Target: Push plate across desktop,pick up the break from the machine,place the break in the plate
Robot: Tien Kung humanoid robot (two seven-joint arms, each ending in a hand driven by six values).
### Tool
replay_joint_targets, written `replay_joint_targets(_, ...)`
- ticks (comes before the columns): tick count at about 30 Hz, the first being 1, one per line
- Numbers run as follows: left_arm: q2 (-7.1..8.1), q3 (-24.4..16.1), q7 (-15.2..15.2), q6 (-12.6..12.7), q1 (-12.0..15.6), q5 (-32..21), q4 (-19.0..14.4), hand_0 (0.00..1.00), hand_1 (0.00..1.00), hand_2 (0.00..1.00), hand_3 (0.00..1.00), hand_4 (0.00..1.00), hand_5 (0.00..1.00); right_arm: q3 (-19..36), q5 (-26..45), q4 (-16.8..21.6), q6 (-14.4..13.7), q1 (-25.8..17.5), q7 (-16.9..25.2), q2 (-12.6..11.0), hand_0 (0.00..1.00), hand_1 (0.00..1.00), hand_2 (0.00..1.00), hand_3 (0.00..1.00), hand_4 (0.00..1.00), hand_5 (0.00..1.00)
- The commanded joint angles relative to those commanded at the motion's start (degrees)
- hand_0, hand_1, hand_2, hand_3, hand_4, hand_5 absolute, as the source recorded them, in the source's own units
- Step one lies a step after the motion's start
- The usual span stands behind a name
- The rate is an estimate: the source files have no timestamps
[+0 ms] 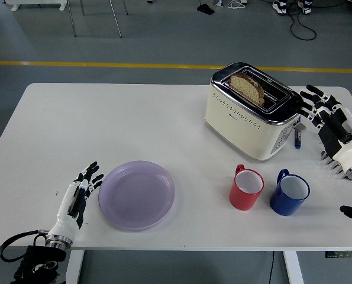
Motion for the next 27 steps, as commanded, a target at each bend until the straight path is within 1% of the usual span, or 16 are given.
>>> replay_joint_targets(4,-0.05,1.1,-0.1,-0.2,-0.4,-0.6,-0.4,0.800,0.862,0.952,0.928,0.576,0.998,-0.4,0.0,-0.1,0.0,-0.1,0.0,0.0,0.801,0.753,0.778,0.784,0.520,0.459)
replay_joint_targets(15,-0.57,3.9,0.1,-1.2,-0.2,-1.5,-0.2,0.796,0.847,0.947,0.917,0.575,0.998,-1.8,0.1,-0.3,0.0,-0.8,0.0,0.0,0.802,0.753,0.779,0.784,0.518,0.461)
replay_joint_targets(20,-1.25,4.0,0.1,-1.6,-0.1,-1.4,0.0,0.793,0.840,0.939,0.913,0.576,0.998,-2.2,0.1,-0.3,-0.1,-1.2,0.0,0.0,0.802,0.753,0.778,0.784,0.517,0.459)
replay_joint_targets(27,-1.59,4.7,0.0,-2.0,-0.2,-1.9,0.1,0.793,0.842,0.938,0.912,0.576,0.998,-2.4,0.1,-0.3,-0.1,-1.6,0.0,0.0,0.802,0.753,0.778,0.784,0.517,0.457)
